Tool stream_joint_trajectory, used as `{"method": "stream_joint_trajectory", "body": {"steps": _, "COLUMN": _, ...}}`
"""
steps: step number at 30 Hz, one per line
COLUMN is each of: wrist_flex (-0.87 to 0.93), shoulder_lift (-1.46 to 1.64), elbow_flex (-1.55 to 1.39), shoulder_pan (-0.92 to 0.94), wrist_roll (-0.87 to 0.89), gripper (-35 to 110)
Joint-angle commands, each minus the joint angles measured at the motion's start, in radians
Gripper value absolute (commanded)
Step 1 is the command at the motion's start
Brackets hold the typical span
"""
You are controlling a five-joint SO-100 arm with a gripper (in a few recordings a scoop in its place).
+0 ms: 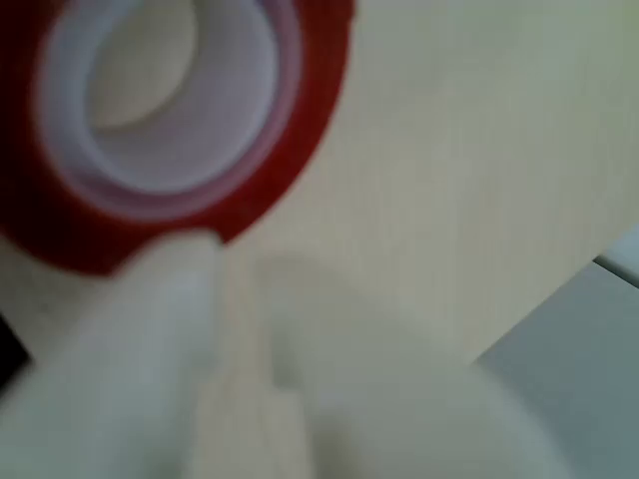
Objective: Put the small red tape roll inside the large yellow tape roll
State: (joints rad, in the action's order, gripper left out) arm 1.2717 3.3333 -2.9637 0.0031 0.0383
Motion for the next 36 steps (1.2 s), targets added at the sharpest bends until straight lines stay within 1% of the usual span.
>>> {"method": "stream_joint_trajectory", "body": {"steps": 1, "wrist_flex": 0.014, "shoulder_lift": 0.002, "elbow_flex": -0.034, "shoulder_pan": 0.014, "wrist_roll": 0.012, "gripper": 0}}
{"method": "stream_joint_trajectory", "body": {"steps": 21, "wrist_flex": 0.018, "shoulder_lift": 0.002, "elbow_flex": -0.031, "shoulder_pan": 0.014, "wrist_roll": 0.012, "gripper": 0}}
{"method": "stream_joint_trajectory", "body": {"steps": 28, "wrist_flex": 0.012, "shoulder_lift": -0.005, "elbow_flex": 0.084, "shoulder_pan": 0.011, "wrist_roll": 0.012, "gripper": 0}}
{"method": "stream_joint_trajectory", "body": {"steps": 31, "wrist_flex": -0.026, "shoulder_lift": -0.135, "elbow_flex": 0.179, "shoulder_pan": 0.023, "wrist_roll": 0.003, "gripper": 0}}
{"method": "stream_joint_trajectory", "body": {"steps": 33, "wrist_flex": -0.038, "shoulder_lift": -0.316, "elbow_flex": 0.291, "shoulder_pan": 0.043, "wrist_roll": 0.003, "gripper": 0}}
{"method": "stream_joint_trajectory", "body": {"steps": 36, "wrist_flex": -0.006, "shoulder_lift": -0.58, "elbow_flex": 0.482, "shoulder_pan": 0.054, "wrist_roll": 0.003, "gripper": 0}}
